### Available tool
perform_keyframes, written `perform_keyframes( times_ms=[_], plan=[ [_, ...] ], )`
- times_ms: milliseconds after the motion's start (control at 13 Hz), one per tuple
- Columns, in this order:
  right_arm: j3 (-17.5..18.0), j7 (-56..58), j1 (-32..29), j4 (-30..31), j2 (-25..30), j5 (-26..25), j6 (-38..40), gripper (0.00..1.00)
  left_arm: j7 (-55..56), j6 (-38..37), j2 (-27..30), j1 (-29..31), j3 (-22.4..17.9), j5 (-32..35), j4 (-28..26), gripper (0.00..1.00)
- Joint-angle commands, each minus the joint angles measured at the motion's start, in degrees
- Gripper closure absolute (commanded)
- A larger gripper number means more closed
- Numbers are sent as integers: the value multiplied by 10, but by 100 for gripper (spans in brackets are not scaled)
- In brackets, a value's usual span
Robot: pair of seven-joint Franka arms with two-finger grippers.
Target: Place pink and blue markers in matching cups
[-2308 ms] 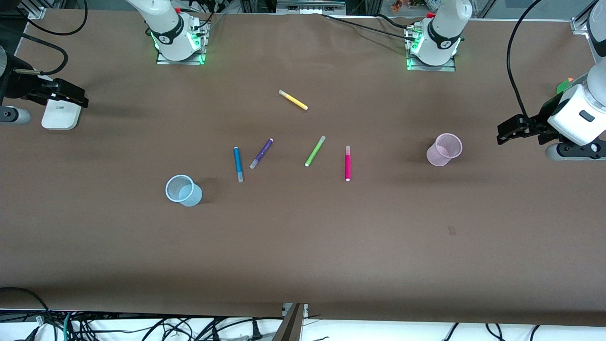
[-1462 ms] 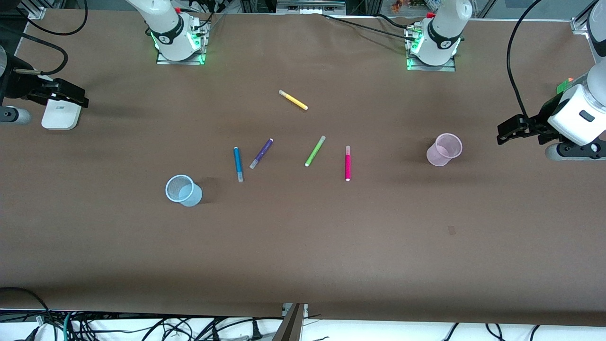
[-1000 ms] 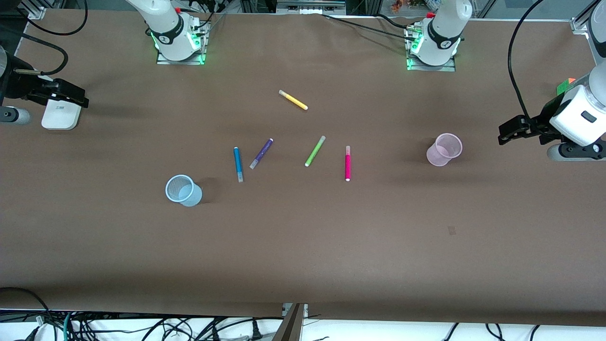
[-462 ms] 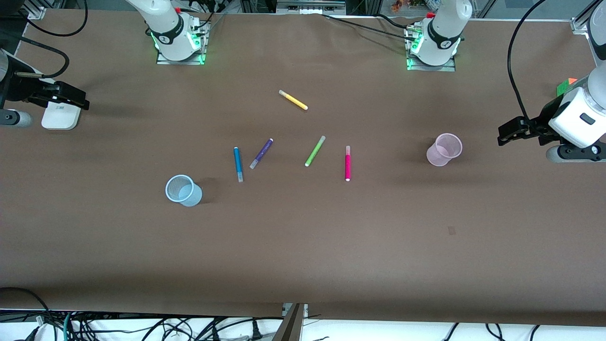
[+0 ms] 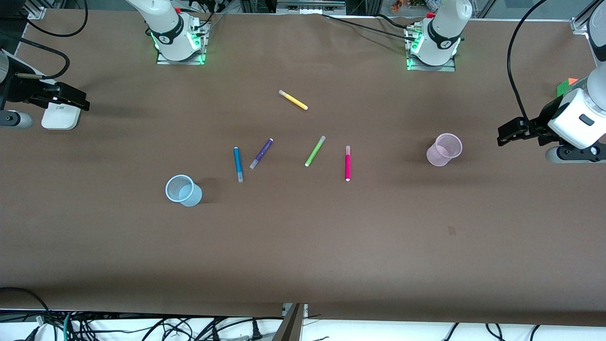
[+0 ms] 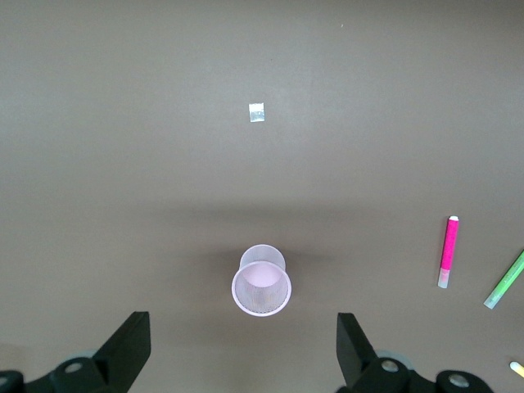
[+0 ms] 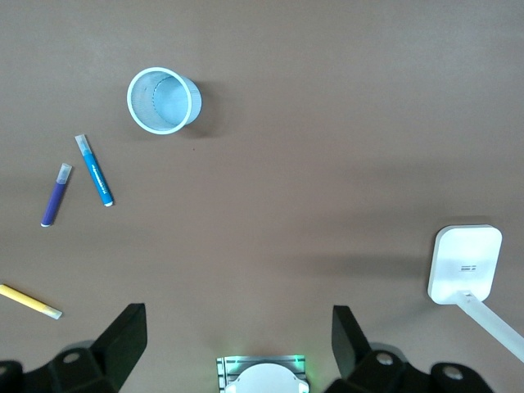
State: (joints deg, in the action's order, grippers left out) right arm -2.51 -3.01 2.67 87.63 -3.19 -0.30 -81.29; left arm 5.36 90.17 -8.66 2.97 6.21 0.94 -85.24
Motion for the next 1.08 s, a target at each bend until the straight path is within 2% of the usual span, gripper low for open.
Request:
perform_keyframes(
  times_ms=[0, 615, 846, 1000],
  plan=[
    [3, 1, -4, -11, -3, 8, 3, 0, -4, 1, 0, 1, -1, -9, 2, 0],
    [10, 4, 22, -11, -60, 7, -14, 0, -2, 2, -2, 0, -1, -12, 2, 0],
    [10, -6, 68, -11, -81, 9, -34, 0, 0, 2, -3, -9, 6, -12, -4, 0],
    [10, -14, 111, -11, -122, 18, -75, 0, 18, 2, -8, -15, 25, -12, -5, 0]
  ],
)
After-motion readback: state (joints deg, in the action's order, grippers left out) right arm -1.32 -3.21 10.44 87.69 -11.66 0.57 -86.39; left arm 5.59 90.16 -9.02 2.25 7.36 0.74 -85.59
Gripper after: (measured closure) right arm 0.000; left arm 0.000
